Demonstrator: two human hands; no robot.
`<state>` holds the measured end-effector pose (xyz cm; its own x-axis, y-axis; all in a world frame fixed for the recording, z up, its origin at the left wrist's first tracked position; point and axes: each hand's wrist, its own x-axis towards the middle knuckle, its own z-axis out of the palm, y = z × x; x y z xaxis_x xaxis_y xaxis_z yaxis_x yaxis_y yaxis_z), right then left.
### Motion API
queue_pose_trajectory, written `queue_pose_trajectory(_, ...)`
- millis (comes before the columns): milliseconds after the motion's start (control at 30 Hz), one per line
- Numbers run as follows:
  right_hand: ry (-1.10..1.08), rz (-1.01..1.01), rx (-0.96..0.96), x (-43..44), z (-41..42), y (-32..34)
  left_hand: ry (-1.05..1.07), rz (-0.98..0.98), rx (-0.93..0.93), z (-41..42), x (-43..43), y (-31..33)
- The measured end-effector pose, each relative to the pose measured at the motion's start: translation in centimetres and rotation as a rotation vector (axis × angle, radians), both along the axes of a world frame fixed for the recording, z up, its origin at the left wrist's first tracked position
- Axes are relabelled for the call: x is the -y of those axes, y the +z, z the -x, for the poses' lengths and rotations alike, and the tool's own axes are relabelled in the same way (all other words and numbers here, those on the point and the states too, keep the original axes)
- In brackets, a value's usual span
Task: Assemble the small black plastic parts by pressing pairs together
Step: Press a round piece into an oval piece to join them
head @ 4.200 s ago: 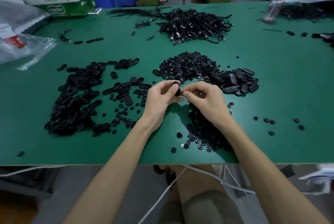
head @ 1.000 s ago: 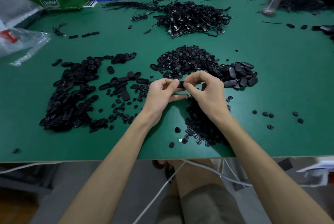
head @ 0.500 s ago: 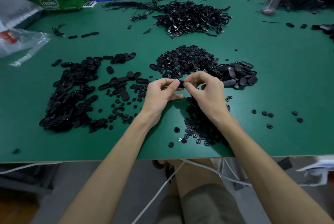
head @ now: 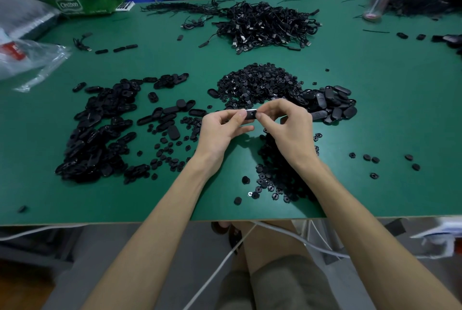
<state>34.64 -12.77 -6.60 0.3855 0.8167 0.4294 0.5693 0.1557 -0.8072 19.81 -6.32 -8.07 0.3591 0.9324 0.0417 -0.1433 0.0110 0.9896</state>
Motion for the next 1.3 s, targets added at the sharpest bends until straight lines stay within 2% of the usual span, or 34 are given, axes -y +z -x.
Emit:
queue_pose_trajectory(533, -0.006, -0.017, 0.019, 0.07, -0.33, -0.32, -0.071, -0.101, -0.062, 0.00, 0.51, 0.35)
queue_pose_trajectory(733, 0.086, 0.016, -0.201, 0.01, -0.53, -0.21, -0.089, -0.106, -0.079, -0.09, 0.59, 0.36)
queue_pose_trajectory(967, 0.149, 0.016, -0.348, -0.25, -0.88, -0.36, -0.123, -0.200, -0.156, -0.56, 0.95, 0.48)
queue_pose_trajectory(1100, 0.158, 0.006, -0.367, -0.31, -0.87, -0.49, -0.131, -0.238, -0.157, -0.61, 0.99, 0.62)
queue_pose_trajectory(1300, 0.168, 0.004, -0.314, -0.26, -0.41, -0.42, -0.092, -0.171, -0.118, -0.41, 0.87, 0.67)
